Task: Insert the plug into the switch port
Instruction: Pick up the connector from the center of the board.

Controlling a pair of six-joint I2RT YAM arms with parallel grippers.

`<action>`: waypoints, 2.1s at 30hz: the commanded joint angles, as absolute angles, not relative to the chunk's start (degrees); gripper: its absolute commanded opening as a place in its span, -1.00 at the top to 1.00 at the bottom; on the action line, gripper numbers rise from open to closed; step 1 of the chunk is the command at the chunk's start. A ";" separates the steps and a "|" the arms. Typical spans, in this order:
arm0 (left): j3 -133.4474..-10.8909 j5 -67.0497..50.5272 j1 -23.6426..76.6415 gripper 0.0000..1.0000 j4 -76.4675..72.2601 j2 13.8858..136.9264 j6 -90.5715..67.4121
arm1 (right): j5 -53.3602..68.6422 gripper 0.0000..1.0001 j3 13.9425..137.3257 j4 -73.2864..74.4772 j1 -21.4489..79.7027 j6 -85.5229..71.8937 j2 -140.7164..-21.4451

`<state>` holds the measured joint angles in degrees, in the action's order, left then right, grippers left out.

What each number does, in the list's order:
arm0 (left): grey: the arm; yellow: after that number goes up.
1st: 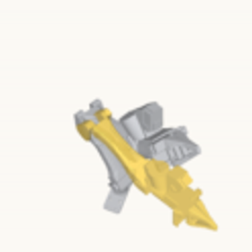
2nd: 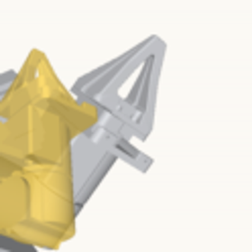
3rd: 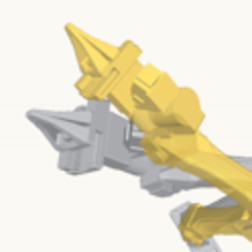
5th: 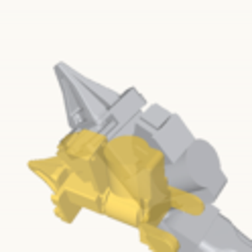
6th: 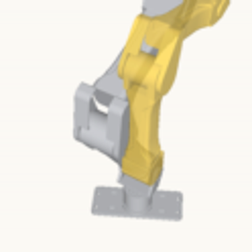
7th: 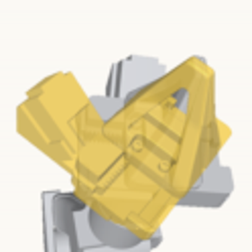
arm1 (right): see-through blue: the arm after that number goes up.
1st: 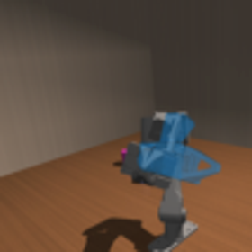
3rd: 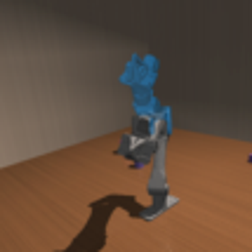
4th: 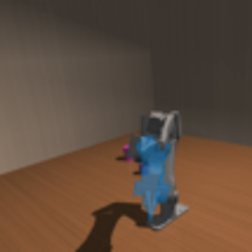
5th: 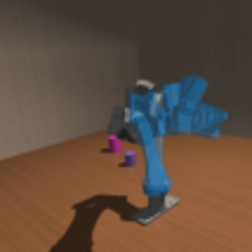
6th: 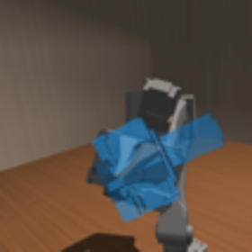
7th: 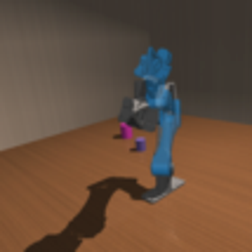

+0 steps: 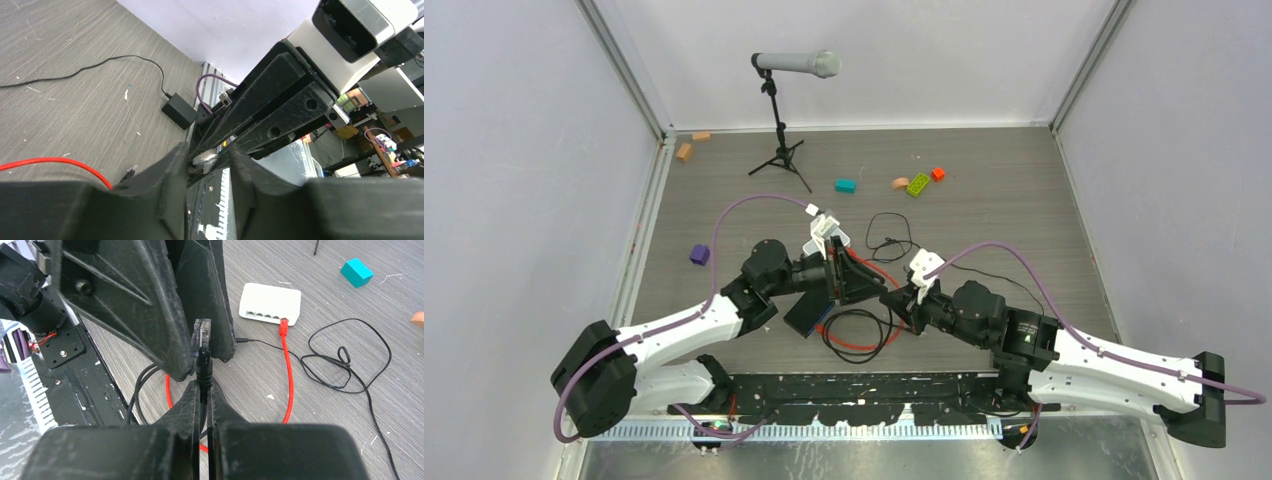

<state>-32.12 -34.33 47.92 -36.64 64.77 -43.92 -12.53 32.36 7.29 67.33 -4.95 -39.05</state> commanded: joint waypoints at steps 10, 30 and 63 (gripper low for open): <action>-36.88 -21.94 48.23 1.00 -24.13 63.03 -40.44 | -16.51 0.04 33.31 4.03 67.36 -4.82 -36.66; -36.04 0.76 48.69 1.00 -16.56 54.47 -38.82 | -29.46 -0.06 30.85 7.12 67.39 -14.58 -43.09; -34.50 -0.40 48.61 1.00 -7.78 29.79 -24.26 | 3.60 -0.19 27.93 -17.96 63.41 -24.37 -82.41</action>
<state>-34.57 -1.30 48.42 -6.61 30.09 -25.19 0.01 27.64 -13.43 63.37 -22.94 -80.47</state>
